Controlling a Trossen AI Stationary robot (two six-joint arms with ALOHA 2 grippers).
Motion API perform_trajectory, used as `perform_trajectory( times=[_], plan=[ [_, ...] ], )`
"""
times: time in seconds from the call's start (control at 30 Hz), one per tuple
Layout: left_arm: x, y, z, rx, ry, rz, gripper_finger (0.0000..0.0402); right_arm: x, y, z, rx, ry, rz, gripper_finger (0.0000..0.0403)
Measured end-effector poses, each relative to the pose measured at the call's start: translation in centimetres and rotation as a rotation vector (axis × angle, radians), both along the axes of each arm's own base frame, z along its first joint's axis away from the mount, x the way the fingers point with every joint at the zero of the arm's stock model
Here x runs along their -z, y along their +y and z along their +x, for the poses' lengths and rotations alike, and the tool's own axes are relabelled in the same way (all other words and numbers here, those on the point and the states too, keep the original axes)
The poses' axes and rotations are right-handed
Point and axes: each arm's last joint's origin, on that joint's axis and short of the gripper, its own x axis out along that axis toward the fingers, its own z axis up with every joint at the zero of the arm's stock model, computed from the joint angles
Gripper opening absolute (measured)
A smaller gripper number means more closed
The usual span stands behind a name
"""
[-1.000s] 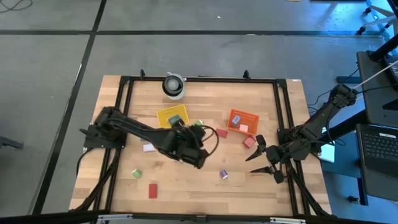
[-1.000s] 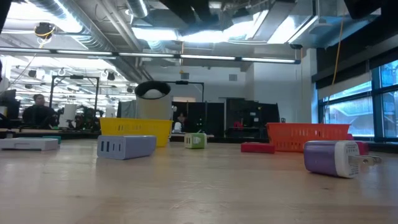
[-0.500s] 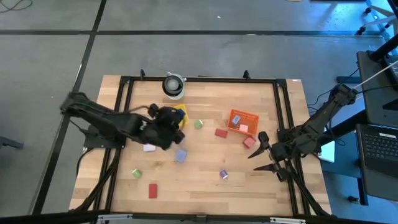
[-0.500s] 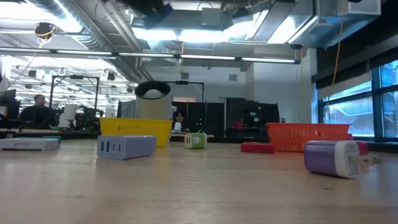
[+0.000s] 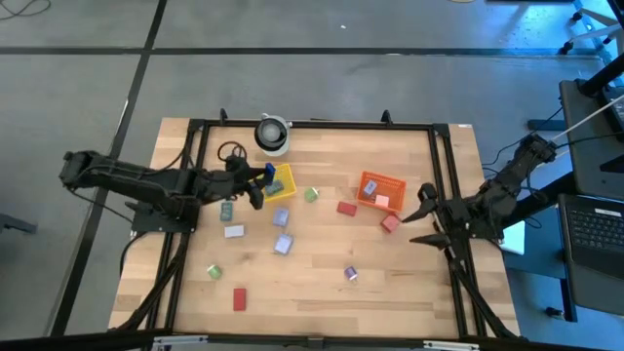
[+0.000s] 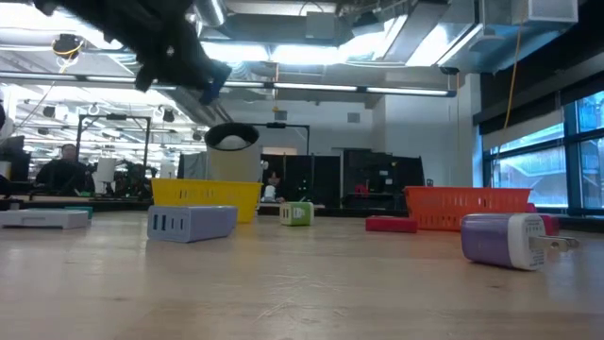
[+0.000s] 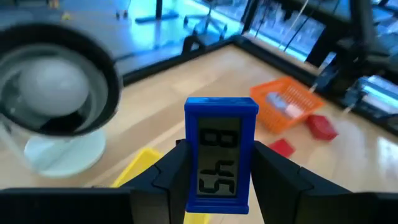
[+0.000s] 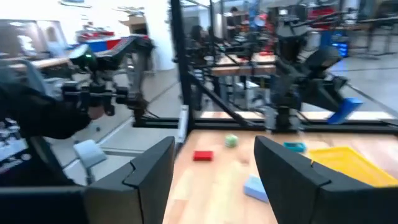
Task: Pick & Place Office items
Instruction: Put the blue digital clock into the yellow bin
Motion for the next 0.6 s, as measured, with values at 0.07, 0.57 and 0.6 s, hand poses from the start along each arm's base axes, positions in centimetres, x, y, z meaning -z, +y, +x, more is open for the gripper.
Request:
perform_trajectory(
  times=[0.07,0.57,0.6],
  plan=[
    [0.5,1.1,-0.1,-0.004,0.029,-0.041,0.0141,0.1,-0.3,-0.1,0.033,0.009,-0.007,0.0222],
    [4.9,6.8,-0.1,0.019,0.307,-0.336,0.0141,1.1,-1.6,0.3,0.128,0.111,-0.007,0.0222],
    [5.3,7.0,-0.1,0.017,0.327,-0.351,0.0141,1.1,-1.6,0.4,0.131,0.113,-0.006,0.0222]
  ],
)
